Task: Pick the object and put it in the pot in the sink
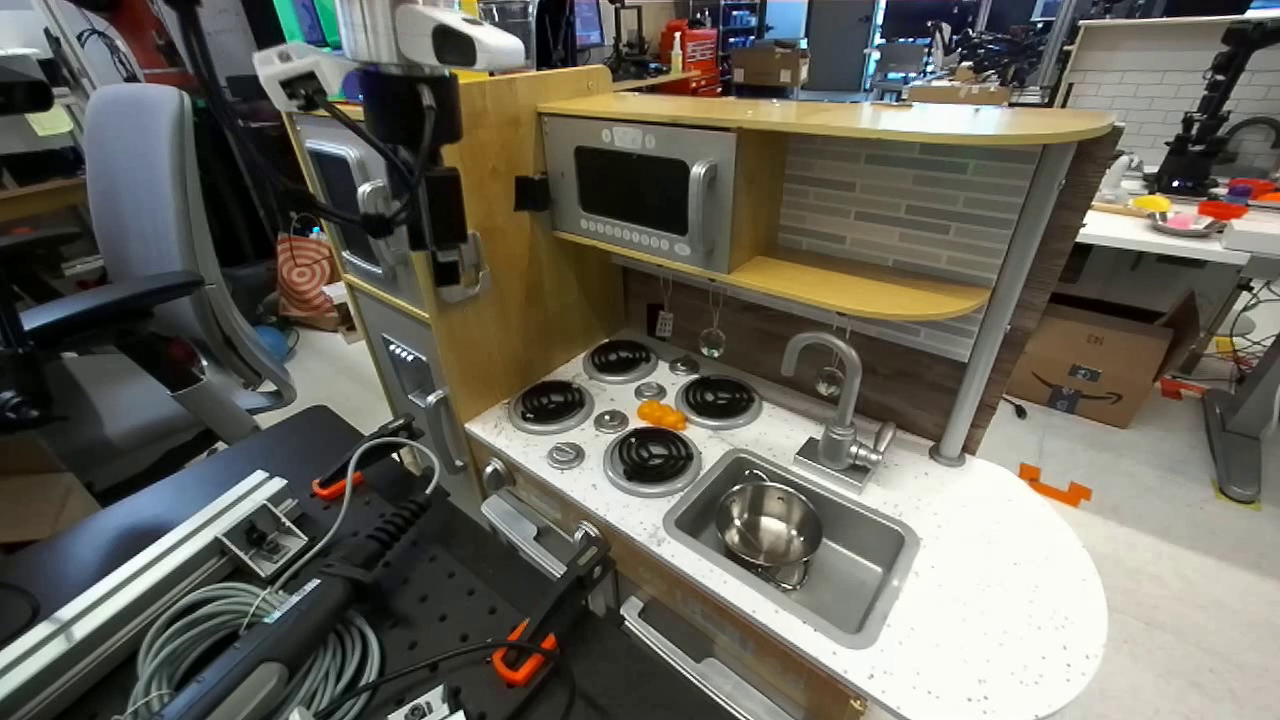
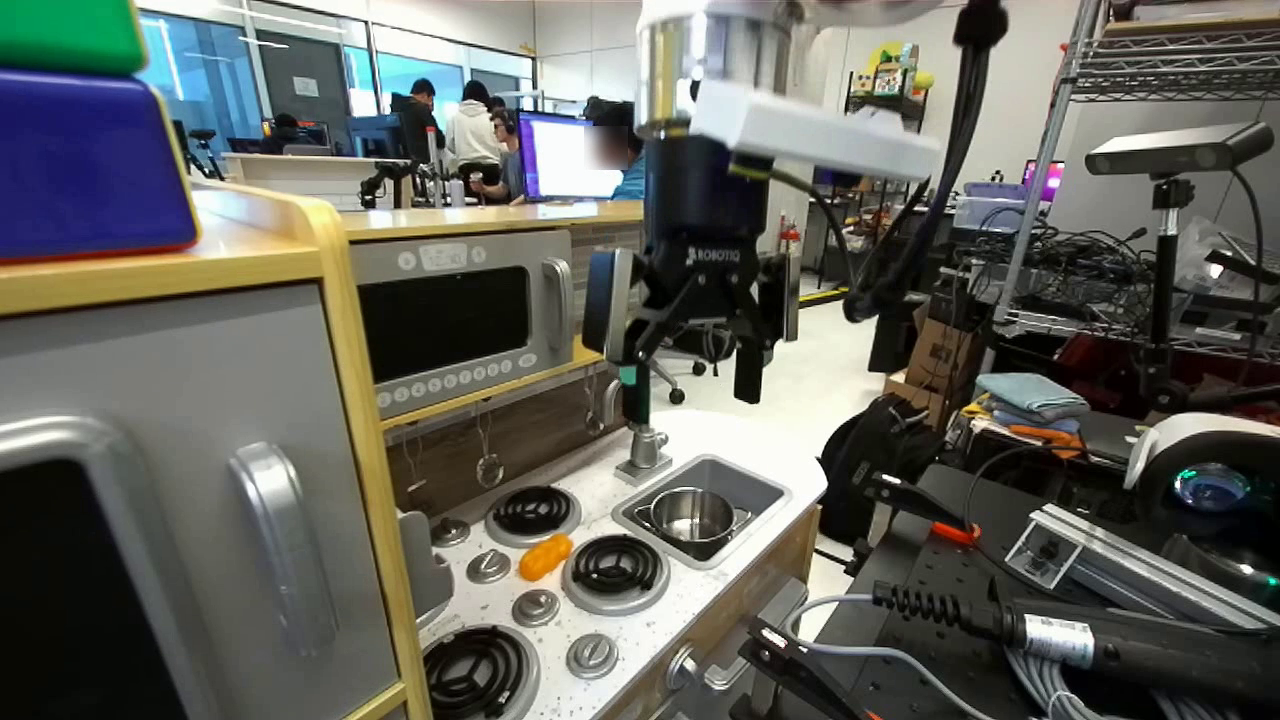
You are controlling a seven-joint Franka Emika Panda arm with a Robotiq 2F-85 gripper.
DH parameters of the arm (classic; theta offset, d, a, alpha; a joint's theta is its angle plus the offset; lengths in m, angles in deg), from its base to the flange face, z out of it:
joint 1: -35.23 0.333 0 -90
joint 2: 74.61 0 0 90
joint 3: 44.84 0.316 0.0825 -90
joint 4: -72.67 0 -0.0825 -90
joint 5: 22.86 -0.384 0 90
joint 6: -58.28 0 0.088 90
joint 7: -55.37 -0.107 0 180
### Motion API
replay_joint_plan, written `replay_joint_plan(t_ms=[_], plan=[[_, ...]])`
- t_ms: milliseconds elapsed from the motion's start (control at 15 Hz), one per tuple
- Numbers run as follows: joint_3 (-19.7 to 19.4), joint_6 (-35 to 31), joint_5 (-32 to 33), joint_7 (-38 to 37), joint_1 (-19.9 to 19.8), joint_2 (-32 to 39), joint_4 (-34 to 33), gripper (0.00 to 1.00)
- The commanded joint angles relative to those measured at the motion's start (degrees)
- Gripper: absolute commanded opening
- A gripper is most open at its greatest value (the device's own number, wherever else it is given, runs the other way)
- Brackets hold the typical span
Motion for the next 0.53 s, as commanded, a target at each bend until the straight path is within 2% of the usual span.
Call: replay_joint_plan(t_ms=[0, 200, 267, 333, 467], plan=[[-3.0, -6.0, 7.9, -11.4, -1.8, 7.4, -3.0, 1.00], [-7.1, -6.9, 13.2, -19.1, -1.6, 11.9, -5.5, 1.00], [-7.6, -3.9, 12.2, -18.2, -1.5, 12.6, -6.4, 1.00], [-7.2, -5.7, 10.6, -15.6, -1.1, 10.1, -3.8, 1.00], [-8.2, -5.6, 10.5, -16.0, -1.0, 11.9, -4.8, 1.00]])
